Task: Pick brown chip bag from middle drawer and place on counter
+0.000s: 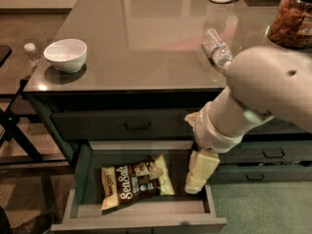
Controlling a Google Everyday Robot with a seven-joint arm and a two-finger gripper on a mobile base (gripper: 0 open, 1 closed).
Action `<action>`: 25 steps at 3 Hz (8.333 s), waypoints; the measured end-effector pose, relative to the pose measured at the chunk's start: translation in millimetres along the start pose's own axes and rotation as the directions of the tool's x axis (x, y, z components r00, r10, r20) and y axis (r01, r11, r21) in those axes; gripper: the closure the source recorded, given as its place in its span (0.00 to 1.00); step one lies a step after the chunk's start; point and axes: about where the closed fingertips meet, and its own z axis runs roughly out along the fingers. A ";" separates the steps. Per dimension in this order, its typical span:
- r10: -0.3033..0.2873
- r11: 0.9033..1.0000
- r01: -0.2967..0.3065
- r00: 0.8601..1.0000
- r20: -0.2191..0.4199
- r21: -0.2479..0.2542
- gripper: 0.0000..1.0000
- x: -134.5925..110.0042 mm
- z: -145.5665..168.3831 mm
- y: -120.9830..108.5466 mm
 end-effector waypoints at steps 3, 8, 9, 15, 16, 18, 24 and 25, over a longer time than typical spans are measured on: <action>-0.036 0.998 0.039 0.997 0.062 -0.055 0.00 -15.8 102.0 -24.3; 0.083 0.986 -0.068 0.992 0.094 -0.153 0.00 -38.2 270.9 -34.0; 0.152 0.973 -0.135 0.985 0.079 -0.186 0.00 -15.3 339.3 -29.1; 0.166 0.974 -0.142 0.977 0.133 -0.178 0.00 -59.3 378.0 -83.9; 0.204 0.963 -0.177 0.972 0.121 -0.202 0.00 -51.4 388.5 -82.2; 0.194 0.967 -0.171 0.974 0.114 -0.191 0.00 -51.4 387.1 -80.3; 0.239 0.949 -0.211 0.966 0.096 -0.235 0.19 14.0 457.4 -42.4; 0.239 0.949 -0.211 0.966 0.096 -0.235 0.42 14.0 457.4 -42.4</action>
Offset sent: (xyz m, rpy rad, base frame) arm 0.0634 0.0740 -0.1259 0.0855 0.0603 0.0792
